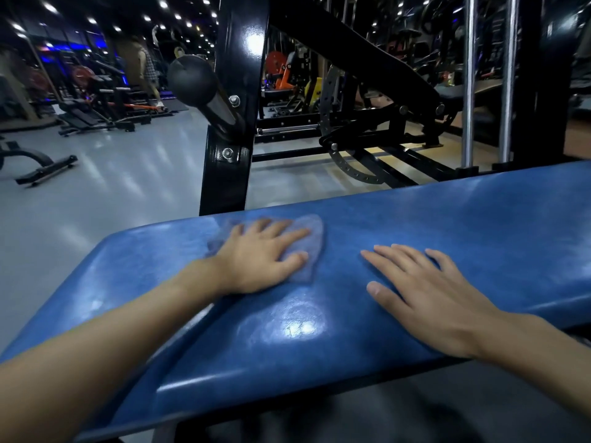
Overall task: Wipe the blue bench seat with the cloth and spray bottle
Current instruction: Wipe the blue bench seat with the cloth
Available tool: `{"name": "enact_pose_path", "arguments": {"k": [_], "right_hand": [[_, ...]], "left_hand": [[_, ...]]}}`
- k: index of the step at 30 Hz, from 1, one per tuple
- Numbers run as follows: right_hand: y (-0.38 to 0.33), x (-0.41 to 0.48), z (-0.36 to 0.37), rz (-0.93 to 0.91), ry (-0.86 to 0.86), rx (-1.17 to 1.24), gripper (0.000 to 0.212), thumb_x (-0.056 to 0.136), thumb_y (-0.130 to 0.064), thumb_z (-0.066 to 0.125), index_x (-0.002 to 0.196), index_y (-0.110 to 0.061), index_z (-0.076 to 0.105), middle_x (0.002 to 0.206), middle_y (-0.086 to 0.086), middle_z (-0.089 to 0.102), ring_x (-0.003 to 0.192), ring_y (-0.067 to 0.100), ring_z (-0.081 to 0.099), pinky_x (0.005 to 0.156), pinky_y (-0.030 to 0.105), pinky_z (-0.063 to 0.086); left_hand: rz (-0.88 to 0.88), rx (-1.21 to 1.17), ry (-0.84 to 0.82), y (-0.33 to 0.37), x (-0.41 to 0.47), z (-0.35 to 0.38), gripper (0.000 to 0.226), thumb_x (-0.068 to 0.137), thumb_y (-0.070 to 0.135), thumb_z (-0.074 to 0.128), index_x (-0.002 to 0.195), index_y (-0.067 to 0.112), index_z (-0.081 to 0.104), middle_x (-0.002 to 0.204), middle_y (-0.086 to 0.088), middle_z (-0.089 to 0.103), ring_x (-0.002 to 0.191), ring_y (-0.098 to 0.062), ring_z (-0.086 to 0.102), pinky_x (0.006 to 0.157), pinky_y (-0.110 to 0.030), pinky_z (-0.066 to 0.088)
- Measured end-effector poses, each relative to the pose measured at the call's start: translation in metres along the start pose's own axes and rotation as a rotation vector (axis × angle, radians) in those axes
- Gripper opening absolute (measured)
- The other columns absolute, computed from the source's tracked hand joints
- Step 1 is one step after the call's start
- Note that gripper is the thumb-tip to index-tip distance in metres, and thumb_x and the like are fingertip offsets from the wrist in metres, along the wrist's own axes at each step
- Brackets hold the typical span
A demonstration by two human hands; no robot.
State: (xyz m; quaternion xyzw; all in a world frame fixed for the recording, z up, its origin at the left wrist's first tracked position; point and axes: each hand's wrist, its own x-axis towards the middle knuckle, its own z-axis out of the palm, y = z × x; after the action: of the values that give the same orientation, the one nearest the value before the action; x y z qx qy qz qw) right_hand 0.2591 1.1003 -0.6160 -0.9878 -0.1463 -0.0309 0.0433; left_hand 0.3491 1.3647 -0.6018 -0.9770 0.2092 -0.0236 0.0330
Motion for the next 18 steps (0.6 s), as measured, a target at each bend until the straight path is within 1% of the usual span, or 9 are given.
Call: {"name": "enact_pose_path", "arguments": {"k": [3,5,6,8,11,13,15,17,18], "right_hand": [[-0.001,0.002,-0.003,0.034,0.024,0.132,0.097,0.067,-0.081,-0.023,0.150,-0.042,0.009,0.157,-0.022,0.020,0.144,-0.004,0.007,0.119,0.037,0.003],[-0.003,0.002,-0.010,0.093,0.039,0.290,0.088,0.076,-0.077,-0.010,0.151,-0.038,0.016,0.154,-0.019,0.030,0.143,-0.004,0.014,0.119,0.035,0.002],[-0.005,0.002,-0.012,0.118,0.048,0.328,0.085,0.077,-0.072,-0.005,0.151,-0.036,0.017,0.154,-0.017,0.032,0.143,-0.003,0.016,0.119,0.036,0.002],[-0.015,0.000,-0.014,0.111,0.064,0.272,0.083,0.083,-0.072,-0.006,0.152,-0.033,0.017,0.155,-0.015,0.030,0.144,-0.001,0.014,0.120,0.037,0.002],[-0.037,-0.005,-0.007,0.034,0.048,0.158,0.089,0.074,-0.075,-0.008,0.150,-0.036,0.017,0.156,-0.019,0.024,0.144,-0.003,0.009,0.120,0.039,0.005],[-0.047,-0.007,0.002,0.000,0.028,0.035,0.095,0.070,-0.079,-0.021,0.150,-0.041,0.011,0.159,-0.020,0.014,0.146,0.000,0.002,0.120,0.039,0.003],[-0.050,-0.007,0.007,-0.007,0.051,-0.071,0.097,0.068,-0.074,-0.032,0.151,-0.043,0.009,0.161,-0.019,0.009,0.147,0.004,0.000,0.120,0.038,0.003],[-0.051,-0.008,0.007,0.007,0.070,-0.084,0.091,0.074,-0.073,-0.026,0.151,-0.043,0.012,0.160,-0.019,0.011,0.148,0.004,0.002,0.119,0.036,0.004],[-0.051,-0.008,0.007,0.011,0.075,-0.081,0.086,0.077,-0.072,-0.019,0.151,-0.043,0.013,0.160,-0.020,0.012,0.148,0.004,0.003,0.119,0.036,0.004]], "left_hand": [[0.257,0.008,0.012,0.047,-0.035,-0.002,0.075,0.080,0.074,0.006,0.151,0.049,0.009,0.163,0.009,0.016,0.148,-0.022,0.012,0.115,-0.056,0.015],[0.394,-0.024,0.024,0.061,-0.054,-0.005,0.070,0.085,0.072,0.014,0.151,0.048,0.012,0.163,0.010,0.014,0.149,-0.023,0.010,0.116,-0.056,0.013],[0.429,-0.043,0.029,0.061,-0.058,-0.006,0.068,0.087,0.071,0.018,0.150,0.048,0.015,0.162,0.011,0.015,0.149,-0.022,0.010,0.116,-0.056,0.013],[0.442,-0.075,0.034,0.049,-0.057,-0.009,0.066,0.088,0.070,0.022,0.150,0.047,0.017,0.162,0.012,0.016,0.148,-0.018,0.011,0.117,-0.052,0.014],[0.362,-0.071,0.037,0.013,-0.042,-0.008,0.068,0.085,0.073,0.016,0.150,0.050,0.017,0.160,0.015,0.020,0.146,-0.011,0.016,0.117,-0.044,0.015],[0.261,-0.083,0.069,-0.024,-0.029,-0.002,0.069,0.084,0.077,0.014,0.147,0.052,0.021,0.158,0.014,0.026,0.145,-0.011,0.023,0.116,-0.045,0.020],[0.091,-0.111,0.052,-0.070,-0.018,0.002,0.074,0.079,0.083,0.011,0.146,0.054,0.024,0.158,0.012,0.029,0.145,-0.012,0.027,0.116,-0.048,0.023],[-0.113,-0.108,0.011,-0.115,-0.011,0.003,0.075,0.079,0.086,0.012,0.145,0.054,0.025,0.157,0.013,0.030,0.144,-0.014,0.028,0.114,-0.049,0.023],[-0.187,-0.093,-0.009,-0.129,-0.009,0.004,0.069,0.083,0.082,0.015,0.145,0.054,0.025,0.156,0.013,0.030,0.144,-0.016,0.029,0.113,-0.050,0.024]]}}
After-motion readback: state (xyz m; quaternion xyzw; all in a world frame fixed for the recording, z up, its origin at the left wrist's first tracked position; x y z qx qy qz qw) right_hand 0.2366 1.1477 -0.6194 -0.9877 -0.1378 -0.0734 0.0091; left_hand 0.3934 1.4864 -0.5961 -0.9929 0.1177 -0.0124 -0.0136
